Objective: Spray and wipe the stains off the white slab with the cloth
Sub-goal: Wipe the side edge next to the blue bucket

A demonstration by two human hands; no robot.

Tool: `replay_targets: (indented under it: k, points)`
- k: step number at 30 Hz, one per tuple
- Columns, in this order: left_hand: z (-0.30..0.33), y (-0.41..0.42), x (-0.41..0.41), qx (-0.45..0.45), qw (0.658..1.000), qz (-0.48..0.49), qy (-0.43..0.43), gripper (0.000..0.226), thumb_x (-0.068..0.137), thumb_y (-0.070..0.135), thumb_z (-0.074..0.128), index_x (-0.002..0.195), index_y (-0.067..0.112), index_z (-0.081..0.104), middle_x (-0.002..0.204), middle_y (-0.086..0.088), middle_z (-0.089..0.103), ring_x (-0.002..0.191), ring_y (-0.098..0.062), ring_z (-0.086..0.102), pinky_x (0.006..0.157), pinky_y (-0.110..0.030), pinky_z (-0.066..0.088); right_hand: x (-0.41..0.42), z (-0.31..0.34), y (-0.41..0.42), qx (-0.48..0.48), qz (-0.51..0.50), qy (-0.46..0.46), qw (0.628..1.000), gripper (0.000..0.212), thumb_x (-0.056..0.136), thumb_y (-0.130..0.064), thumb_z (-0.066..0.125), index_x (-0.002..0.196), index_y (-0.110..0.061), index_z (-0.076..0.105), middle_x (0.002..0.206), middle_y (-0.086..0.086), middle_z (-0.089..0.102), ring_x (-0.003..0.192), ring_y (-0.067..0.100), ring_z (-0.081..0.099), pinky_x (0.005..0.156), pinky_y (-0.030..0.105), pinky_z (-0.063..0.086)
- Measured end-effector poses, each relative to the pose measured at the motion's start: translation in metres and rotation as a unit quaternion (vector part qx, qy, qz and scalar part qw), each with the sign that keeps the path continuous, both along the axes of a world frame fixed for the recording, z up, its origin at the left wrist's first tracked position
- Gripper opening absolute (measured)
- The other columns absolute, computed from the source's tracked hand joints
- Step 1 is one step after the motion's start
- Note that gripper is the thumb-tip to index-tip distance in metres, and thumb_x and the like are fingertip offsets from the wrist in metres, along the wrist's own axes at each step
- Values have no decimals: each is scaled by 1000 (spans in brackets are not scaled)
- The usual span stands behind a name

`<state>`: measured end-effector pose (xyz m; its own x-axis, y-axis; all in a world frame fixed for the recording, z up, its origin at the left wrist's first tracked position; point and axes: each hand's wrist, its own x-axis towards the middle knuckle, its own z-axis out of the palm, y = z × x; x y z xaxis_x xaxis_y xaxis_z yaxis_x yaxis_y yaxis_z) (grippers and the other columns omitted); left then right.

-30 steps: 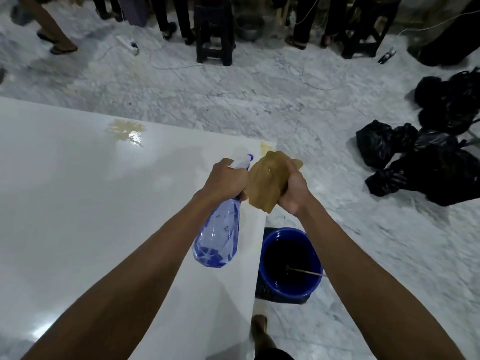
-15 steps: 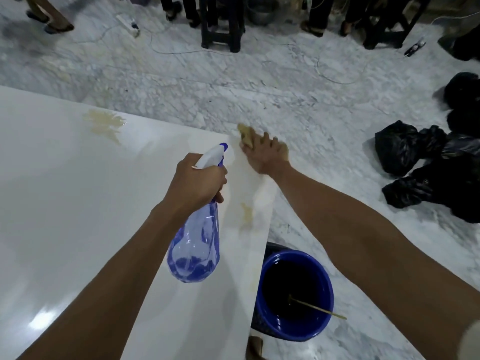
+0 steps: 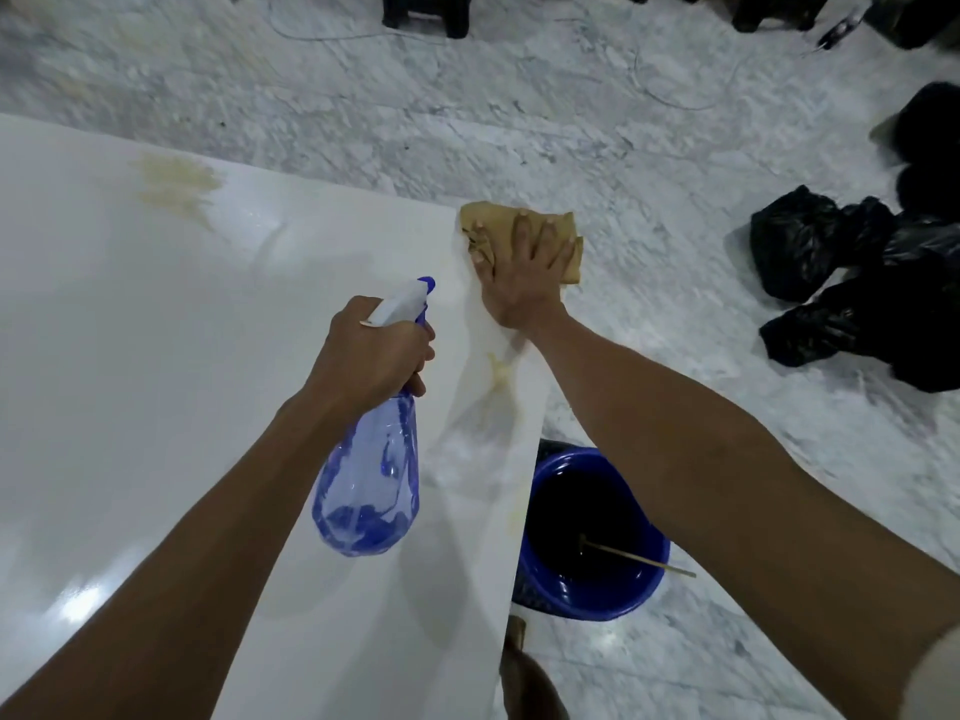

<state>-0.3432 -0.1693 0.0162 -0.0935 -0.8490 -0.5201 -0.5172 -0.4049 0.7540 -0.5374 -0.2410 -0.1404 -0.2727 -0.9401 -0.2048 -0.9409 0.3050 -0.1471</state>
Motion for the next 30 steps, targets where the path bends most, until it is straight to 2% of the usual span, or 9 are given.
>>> replay_targets:
  k: [3,8,14,17,19,25,30]
  points:
    - [1,7,1,13,1000,-6,11,31,73,19,54,88,-3,70,85,-20,75,39,-16,60,64,-39,57,4,4,10,7,-2,-3,1000,58,104,-56,14,158,-38,3,168,11,2,151,45,-5,116,66,-12]
    - [0,22,16,14,1000,-28,4,35,65,20,51,86,0,70,82,-18,75,38,-16,59,68,-40,58,12,22,20,15,-14,-21,1000,64,105,-54,14,160,-25,0,168,9,-1,152,42,-8,118,62,-11]
    - [-5,33,34,23,999,-36,-11,31,68,17,54,88,0,71,85,-17,76,39,-18,60,71,-41,60,26,18,34,49,-10,-1,999,63,103,-57,9,159,-30,0,168,7,-1,151,42,-8,118,64,-9]
    - [-9,41,41,20,999,-44,-17,17,82,7,55,87,1,70,89,-20,75,36,-16,58,68,-38,59,34,16,47,50,-24,2,998,62,102,-58,9,159,-33,4,168,6,1,152,42,-7,117,64,-10]
    - [-12,49,48,15,998,-55,-24,16,85,3,53,86,1,69,88,-20,75,36,-15,58,67,-36,58,43,13,58,48,-30,5,998,62,102,-58,10,159,-34,7,168,6,2,151,42,-5,117,64,-10]
    - [-18,81,71,-1,995,-97,-22,18,83,3,53,88,2,70,85,-15,74,39,-13,60,62,-33,58,68,10,98,36,-41,19,998,59,102,-57,11,158,-40,7,167,6,4,151,44,-3,116,65,-8]
    - [-23,113,89,29,993,-112,-7,28,74,9,53,94,0,71,88,-18,76,39,-17,59,61,-32,55,92,1,142,29,-64,13,997,59,102,-58,12,158,-42,5,167,6,2,150,44,-3,115,66,-7]
